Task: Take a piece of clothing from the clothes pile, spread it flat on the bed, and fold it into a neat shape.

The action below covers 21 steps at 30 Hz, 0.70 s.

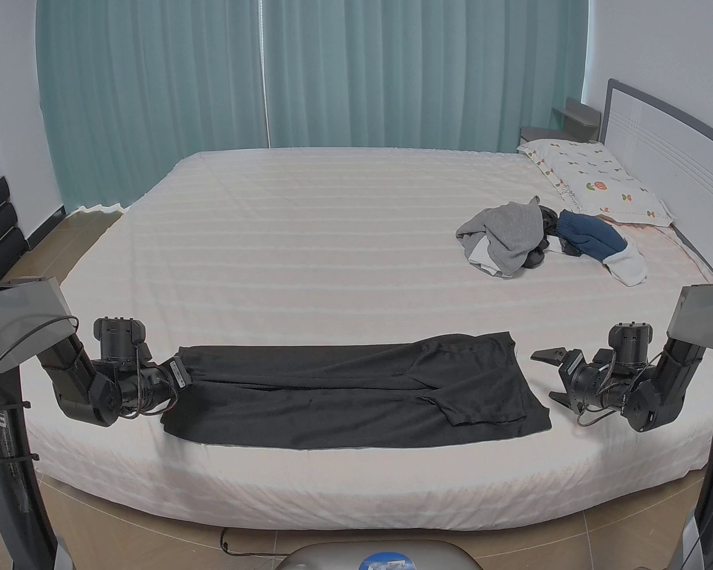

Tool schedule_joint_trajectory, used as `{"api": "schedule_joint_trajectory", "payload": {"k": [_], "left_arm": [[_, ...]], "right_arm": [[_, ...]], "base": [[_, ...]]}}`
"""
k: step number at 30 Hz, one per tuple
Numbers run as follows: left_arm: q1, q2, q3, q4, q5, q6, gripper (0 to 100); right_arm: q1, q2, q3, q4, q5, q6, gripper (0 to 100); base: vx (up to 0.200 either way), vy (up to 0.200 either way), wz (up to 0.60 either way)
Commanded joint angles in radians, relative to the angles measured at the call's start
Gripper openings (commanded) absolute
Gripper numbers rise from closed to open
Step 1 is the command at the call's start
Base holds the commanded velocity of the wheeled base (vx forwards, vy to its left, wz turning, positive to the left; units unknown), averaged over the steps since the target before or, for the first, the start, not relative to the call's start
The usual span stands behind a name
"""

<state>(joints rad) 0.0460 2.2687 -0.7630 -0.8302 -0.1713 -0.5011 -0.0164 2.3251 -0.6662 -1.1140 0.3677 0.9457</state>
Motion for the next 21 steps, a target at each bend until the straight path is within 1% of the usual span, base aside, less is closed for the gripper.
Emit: {"api": "schedule_joint_trajectory", "payload": {"k": [1, 2, 6, 9, 19, 20, 21], "left_arm": [[-0.003, -0.012, 0.001, -0.001, 0.001, -0.005, 0], [-0.003, -0.014, -0.001, -0.001, 0.003, -0.007, 0], [-0.005, -0.025, -0.001, -0.001, 0.003, -0.013, 0], [-0.024, -0.043, -0.002, 0.000, 0.004, -0.034, 0], [-0.052, -0.129, -0.001, 0.014, 0.006, -0.045, 0], [-0.066, -0.179, 0.001, 0.049, 0.006, -0.053, 0], [-0.072, -0.193, -0.001, 0.068, 0.006, -0.053, 0]], "right_arm": [[0.000, 0.002, -0.001, -0.001, 0.002, 0.011, 100], [0.000, 0.002, -0.001, -0.001, 0.002, 0.011, 100], [0.001, 0.002, 0.000, -0.006, 0.002, 0.011, 100], [0.001, 0.002, 0.002, -0.007, 0.002, 0.011, 100], [0.001, 0.002, 0.003, -0.009, 0.002, 0.011, 100], [0.001, 0.002, 0.003, -0.009, 0.002, 0.011, 100], [0.001, 0.002, 0.003, -0.009, 0.002, 0.011, 100]], "base": [[0.000, 0.000, 0.00], [0.000, 0.000, 0.00], [0.000, -0.200, 0.00], [0.000, -0.200, 0.00], [0.000, -0.200, 0.00], [0.000, -0.200, 0.00], [0.000, -0.200, 0.00]]}}
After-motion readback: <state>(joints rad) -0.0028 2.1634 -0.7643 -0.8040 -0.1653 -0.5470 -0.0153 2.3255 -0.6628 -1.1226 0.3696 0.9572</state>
